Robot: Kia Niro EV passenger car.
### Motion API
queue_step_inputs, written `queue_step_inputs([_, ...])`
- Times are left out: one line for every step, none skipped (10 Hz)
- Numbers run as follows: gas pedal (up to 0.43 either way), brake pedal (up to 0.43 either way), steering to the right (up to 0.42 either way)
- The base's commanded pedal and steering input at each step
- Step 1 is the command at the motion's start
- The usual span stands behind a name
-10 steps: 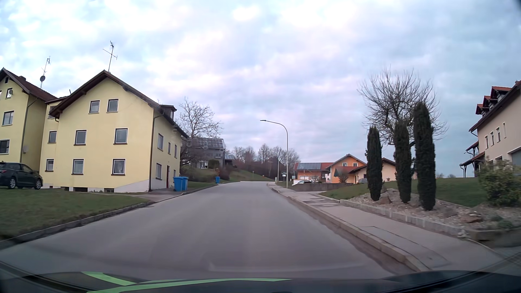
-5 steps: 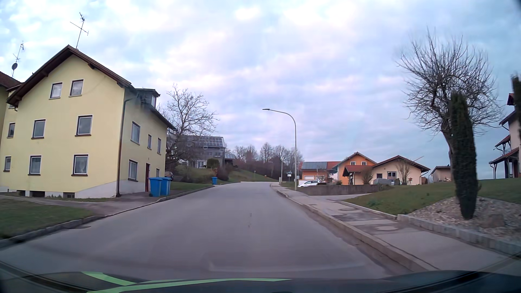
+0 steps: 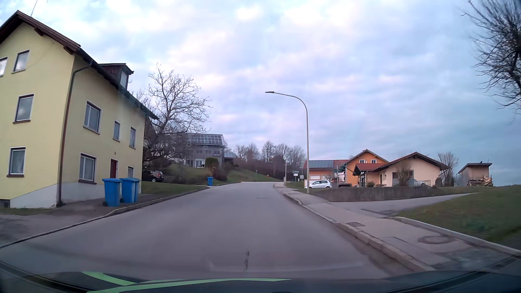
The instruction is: Follow the waypoints while adhering to traffic rules and regulations
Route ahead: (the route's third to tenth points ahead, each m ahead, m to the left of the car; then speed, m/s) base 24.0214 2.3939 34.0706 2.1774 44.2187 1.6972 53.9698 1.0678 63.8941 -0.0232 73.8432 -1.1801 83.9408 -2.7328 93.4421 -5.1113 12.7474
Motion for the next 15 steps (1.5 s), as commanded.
queue_step_inputs([0.299,0.0,-0.006])
queue_step_inputs([0.299,0.0,-0.006])
queue_step_inputs([0.299,0.0,-0.005])
queue_step_inputs([0.299,0.0,-0.006])
queue_step_inputs([0.299,0.0,-0.005])
queue_step_inputs([0.299,0.0,-0.005])
queue_step_inputs([0.299,0.0,-0.004])
queue_step_inputs([0.299,0.0,-0.004])
queue_step_inputs([0.299,0.0,-0.004])
queue_step_inputs([0.299,0.0,-0.004])
queue_step_inputs([0.299,0.0,-0.004])
queue_step_inputs([0.299,0.0,-0.004])
queue_step_inputs([0.299,0.0,-0.004])
queue_step_inputs([0.299,0.0,-0.004])
queue_step_inputs([0.299,0.0,-0.003])
